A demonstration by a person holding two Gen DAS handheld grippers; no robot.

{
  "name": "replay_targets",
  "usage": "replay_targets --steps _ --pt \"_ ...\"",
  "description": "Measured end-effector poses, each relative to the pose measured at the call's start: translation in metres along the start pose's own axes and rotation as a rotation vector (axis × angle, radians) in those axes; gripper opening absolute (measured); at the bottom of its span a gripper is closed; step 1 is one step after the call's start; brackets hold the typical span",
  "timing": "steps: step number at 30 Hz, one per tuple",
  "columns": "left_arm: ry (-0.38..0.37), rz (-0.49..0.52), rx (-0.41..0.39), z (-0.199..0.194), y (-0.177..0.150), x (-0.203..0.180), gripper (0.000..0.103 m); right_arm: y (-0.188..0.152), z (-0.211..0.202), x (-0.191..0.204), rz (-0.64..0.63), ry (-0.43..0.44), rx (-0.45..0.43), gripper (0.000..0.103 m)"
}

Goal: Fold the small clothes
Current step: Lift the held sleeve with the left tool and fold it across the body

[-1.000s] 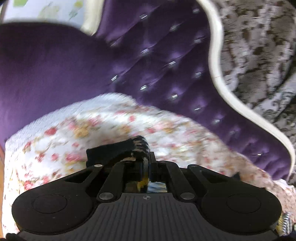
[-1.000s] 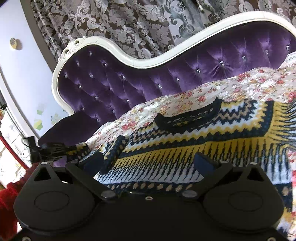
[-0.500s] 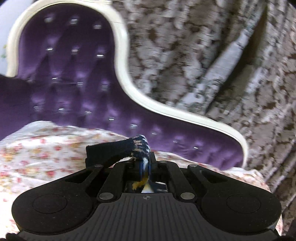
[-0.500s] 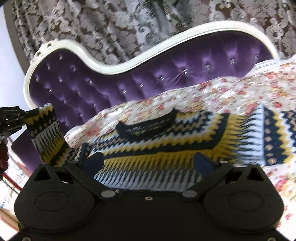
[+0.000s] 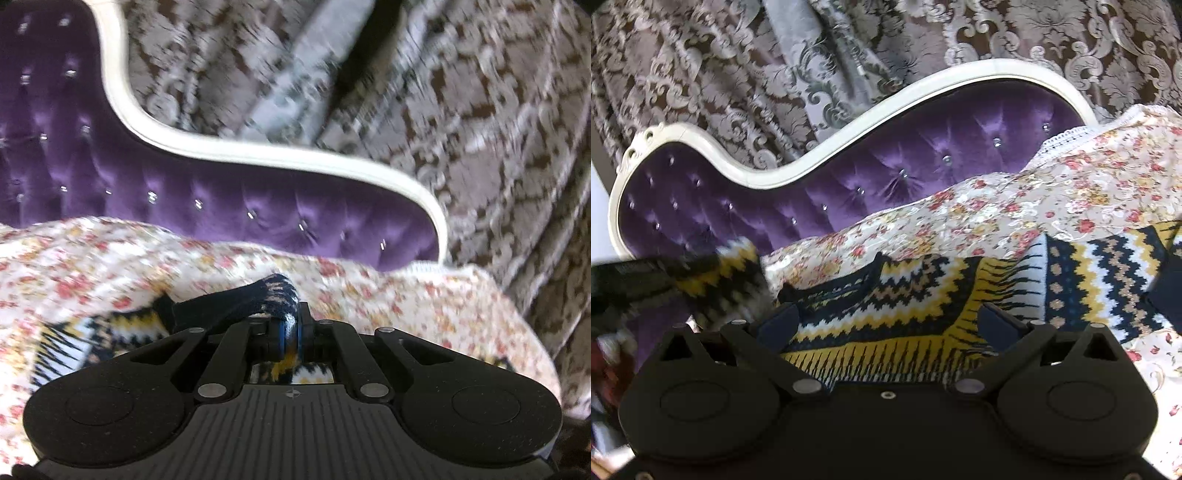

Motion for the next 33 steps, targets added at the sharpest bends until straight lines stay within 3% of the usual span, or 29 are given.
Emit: replay_targets --steps 8,9,10,12,16,23,26,33 --pt "-0.027 0.056 0.082 0.046 -0.034 -0.037 0.008 0.007 -0.001 -0.016 0.052 -0.025 -0.016 0.103" --pt "-0.031 0.07 0.091 0.049 -0.037 -0.041 0.017 0.008 -0.002 -0.017 0.055 -0.024 -0.02 0.103" --pt "-0.037 0.082 0.098 0.051 -0.039 -0.044 0.034 0.009 -0.003 -0.017 0.056 -0.026 -0.025 0.103" --pt "-0.053 0.101 0.1 0.054 -0.043 -0.05 0.05 0.01 -0.005 -0.019 0.056 -0.033 -0.037 0.103" --pt "-0.081 0.13 0.113 0.056 -0.05 -0.057 0.065 0.011 -0.006 -0.023 0.071 -0.042 -0.046 0.103" --pt "-0.102 0.152 0.164 0.077 -0.067 -0.075 0.076 0.015 -0.012 -0.033 0.08 -0.086 -0.077 0.103" --pt "-0.091 0.222 0.216 0.092 -0.082 -0.09 0.085 0.017 -0.017 -0.04 0.095 -0.103 -0.096 0.103" --pt "-0.09 0.349 0.223 0.092 -0.109 -0.105 0.088 0.021 -0.022 -0.051 0.12 -0.117 -0.116 0.103"
Point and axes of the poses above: each gripper's, at about its wrist camera, not at the fingertips, and z roughly the way its jaws point, x to its left, y to its top, the point moved 8 cm from there along z, roughly the way its jaws point, and after that the axes turned 12 degrees about x, right-handed, at the moved point
